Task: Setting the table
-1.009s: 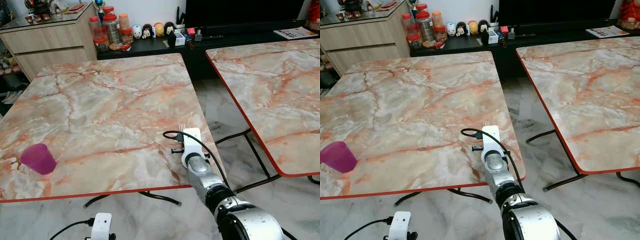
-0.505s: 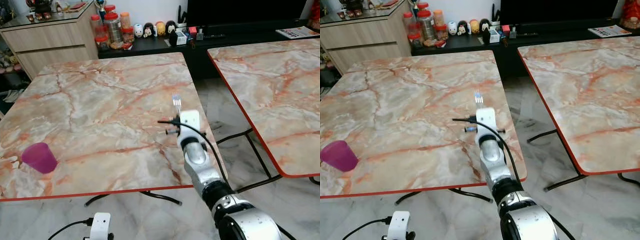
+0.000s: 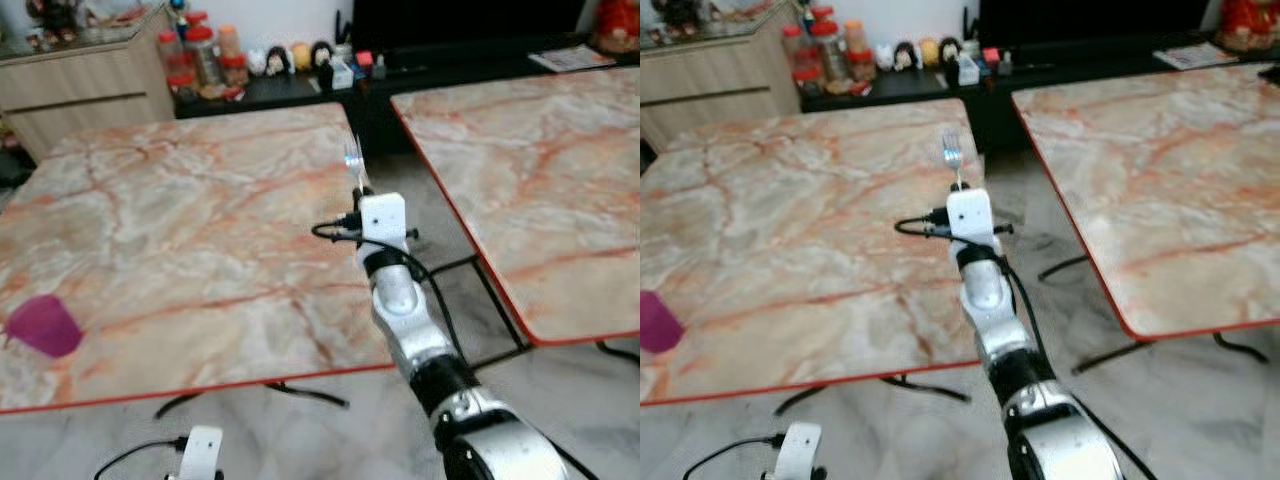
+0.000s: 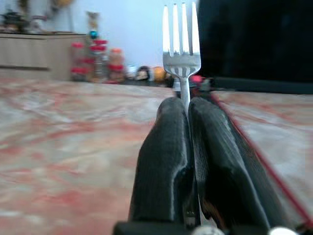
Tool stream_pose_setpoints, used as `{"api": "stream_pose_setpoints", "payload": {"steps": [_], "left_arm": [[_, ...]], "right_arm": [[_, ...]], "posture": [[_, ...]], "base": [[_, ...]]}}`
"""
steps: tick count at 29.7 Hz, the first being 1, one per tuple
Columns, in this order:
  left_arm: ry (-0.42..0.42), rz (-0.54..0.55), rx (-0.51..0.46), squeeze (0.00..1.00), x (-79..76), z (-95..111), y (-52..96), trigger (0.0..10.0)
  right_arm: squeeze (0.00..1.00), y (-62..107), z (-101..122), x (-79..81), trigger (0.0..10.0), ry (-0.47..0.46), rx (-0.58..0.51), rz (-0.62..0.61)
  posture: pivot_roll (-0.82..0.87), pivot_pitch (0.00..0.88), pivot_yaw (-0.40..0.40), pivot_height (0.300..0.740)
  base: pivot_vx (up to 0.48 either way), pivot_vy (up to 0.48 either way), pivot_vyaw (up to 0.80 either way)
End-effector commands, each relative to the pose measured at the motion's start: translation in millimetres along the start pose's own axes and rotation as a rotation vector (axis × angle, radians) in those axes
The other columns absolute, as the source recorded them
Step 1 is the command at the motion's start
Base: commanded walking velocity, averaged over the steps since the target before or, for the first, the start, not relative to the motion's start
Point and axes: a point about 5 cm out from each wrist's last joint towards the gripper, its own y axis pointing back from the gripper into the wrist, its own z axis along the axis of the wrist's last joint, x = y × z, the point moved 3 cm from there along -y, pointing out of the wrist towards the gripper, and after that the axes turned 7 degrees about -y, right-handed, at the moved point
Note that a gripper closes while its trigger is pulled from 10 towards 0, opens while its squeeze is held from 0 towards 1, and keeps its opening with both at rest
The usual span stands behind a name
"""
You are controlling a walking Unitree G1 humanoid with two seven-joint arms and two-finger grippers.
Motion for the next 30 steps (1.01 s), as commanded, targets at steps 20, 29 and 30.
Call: {"api": "stream_pose_setpoints", "payload": {"steps": [20,29,30], "left_arm": [[-0.034,0.016,0.048,0.0,8.9,-13.8,2.6,10.0],[-0.04,0.011,0.048,0.0,8.5,-14.1,2.7,10.0],[-0.04,0.011,0.048,0.0,8.6,-14.0,2.6,10.0]], "right_arm": [[0.0,3.3,5.1,14.4,10.0,-0.004,-0.012,0.041],[0.0,5.9,2.6,13.6,10.0,-0.007,0.0,0.037],[0.0,6.1,2.3,13.8,10.0,-0.006,0.002,0.039]], "posture": [[-0.06,0.0,0.078,0.74],[-0.07,0.0,0.082,0.74],[-0.07,0.0,0.082,0.74]], "base": [[0.0,-0.388,0.0],[0.0,-0.384,0.0],[0.0,-0.382,0.0]]}}
